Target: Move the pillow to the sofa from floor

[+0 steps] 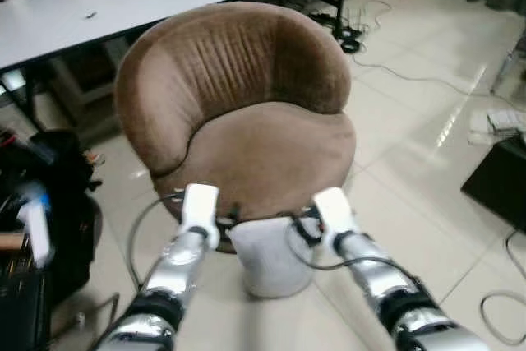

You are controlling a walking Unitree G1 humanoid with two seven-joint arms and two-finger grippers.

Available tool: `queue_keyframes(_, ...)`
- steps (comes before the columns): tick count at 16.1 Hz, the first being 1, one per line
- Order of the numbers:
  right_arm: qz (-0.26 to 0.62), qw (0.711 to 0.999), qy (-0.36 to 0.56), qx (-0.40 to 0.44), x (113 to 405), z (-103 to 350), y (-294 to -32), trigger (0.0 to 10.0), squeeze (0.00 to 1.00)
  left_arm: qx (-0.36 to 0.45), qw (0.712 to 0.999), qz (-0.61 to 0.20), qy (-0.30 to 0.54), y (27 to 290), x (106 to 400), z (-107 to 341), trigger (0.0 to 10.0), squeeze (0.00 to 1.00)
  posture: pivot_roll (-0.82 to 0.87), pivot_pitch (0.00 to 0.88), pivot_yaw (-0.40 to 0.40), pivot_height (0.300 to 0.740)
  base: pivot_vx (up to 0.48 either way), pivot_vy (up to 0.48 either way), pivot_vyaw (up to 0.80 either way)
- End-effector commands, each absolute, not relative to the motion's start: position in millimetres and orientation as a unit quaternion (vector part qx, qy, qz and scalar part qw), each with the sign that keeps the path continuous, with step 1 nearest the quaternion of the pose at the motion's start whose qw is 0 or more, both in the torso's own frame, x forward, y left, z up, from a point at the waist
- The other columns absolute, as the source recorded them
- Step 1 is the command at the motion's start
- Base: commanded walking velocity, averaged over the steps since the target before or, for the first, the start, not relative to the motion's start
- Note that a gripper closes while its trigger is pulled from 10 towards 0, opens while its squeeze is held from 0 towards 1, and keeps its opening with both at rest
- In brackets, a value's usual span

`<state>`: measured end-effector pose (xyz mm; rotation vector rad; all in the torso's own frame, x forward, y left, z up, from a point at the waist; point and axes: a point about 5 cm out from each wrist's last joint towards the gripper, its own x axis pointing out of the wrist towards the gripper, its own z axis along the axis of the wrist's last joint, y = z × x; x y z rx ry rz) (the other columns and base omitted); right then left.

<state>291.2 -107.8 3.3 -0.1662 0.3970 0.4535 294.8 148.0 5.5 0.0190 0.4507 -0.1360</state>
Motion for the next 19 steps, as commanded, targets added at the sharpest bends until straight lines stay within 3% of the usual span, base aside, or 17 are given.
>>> queue_keyframes(1,0.213,0.952,0.201,-0.086,290.8,1.9,-118.9,10.0,0.00,0.008,0.971,-0.078,0.225,138.3,297.4,7.2,10.0,0.00,-0.14,0.000,0.090,0.740,0.371,0.300,0.00)
queue_keyframes(5,0.215,0.952,0.202,-0.084,289.4,0.9,-118.6,10.0,0.00,0.059,0.962,-0.085,0.253,139.9,295.4,1.8,10.0,0.00,-0.14,0.000,0.090,0.740,0.477,0.000,0.00)
queue_keyframes(7,0.215,0.952,0.202,-0.083,288.7,0.4,-118.2,10.0,0.00,0.045,0.966,-0.085,0.242,139.8,295.7,3.6,10.0,0.00,-0.14,0.000,0.093,0.740,0.480,0.000,0.00)
queue_keyframes(16,0.225,0.950,0.201,-0.086,286.8,-0.4,-116.0,10.0,0.00,0.048,0.967,-0.101,0.231,137.4,294.8,4.9,10.0,0.00,-0.14,0.000,0.096,0.740,0.000,0.000,0.00)
queue_keyframes(19,0.228,0.949,0.200,-0.086,285.9,-0.7,-115.1,10.0,0.00,0.048,0.967,-0.099,0.228,138.0,295.1,5.4,10.0,0.00,-0.14,0.000,0.096,0.740,0.082,-0.429,0.00)
